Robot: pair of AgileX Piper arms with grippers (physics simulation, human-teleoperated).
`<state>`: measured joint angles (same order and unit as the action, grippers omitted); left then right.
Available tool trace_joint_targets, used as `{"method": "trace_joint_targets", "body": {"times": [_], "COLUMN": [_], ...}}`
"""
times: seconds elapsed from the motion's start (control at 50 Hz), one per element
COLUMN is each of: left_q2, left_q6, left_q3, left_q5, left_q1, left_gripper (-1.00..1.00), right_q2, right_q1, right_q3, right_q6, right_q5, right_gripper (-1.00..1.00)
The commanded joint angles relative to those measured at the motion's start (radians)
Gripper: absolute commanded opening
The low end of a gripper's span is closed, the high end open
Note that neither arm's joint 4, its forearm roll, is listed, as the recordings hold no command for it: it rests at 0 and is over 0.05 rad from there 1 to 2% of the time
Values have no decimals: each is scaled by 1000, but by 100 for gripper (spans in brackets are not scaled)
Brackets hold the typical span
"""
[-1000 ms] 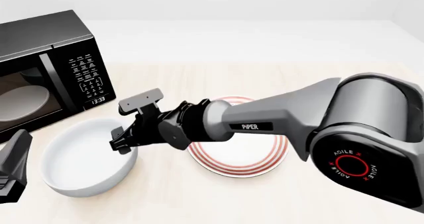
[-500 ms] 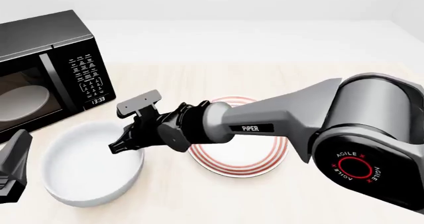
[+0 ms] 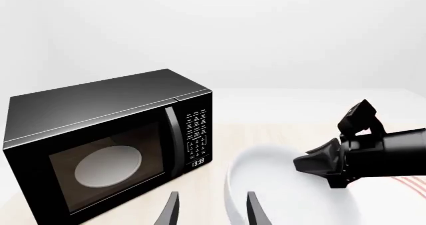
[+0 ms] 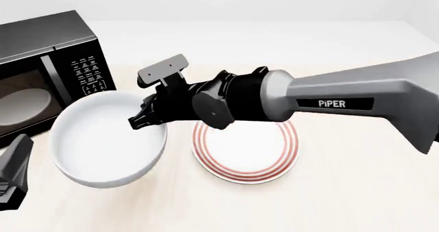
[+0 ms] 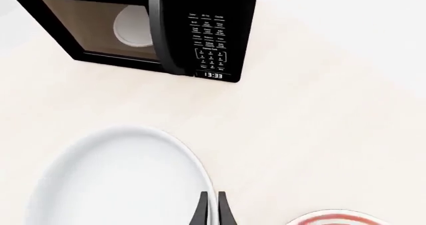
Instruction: Put the white bowl to the right of the plate.
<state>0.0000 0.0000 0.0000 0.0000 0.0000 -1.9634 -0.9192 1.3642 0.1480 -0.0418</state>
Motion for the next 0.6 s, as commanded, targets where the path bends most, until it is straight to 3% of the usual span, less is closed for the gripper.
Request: {"method": "trace_joint_targets", "body": {"times": [0.02, 0.38, 0.6], "left_q2": [0, 0, 0], "left_q6": [0, 0, 0], "left_q3": [0, 0, 0], "left_q5": [0, 0, 0], "left_q1": [0, 0, 0], "left_gripper": [100, 100, 100], "right_q2": [128, 355, 399], "right_q1": [61, 276, 382], "right_q3": [-108, -360, -437], "right_q6": [-19, -27, -11], "right_q5": [31, 99, 145], "right_gripper": [-100, -100, -100]}}
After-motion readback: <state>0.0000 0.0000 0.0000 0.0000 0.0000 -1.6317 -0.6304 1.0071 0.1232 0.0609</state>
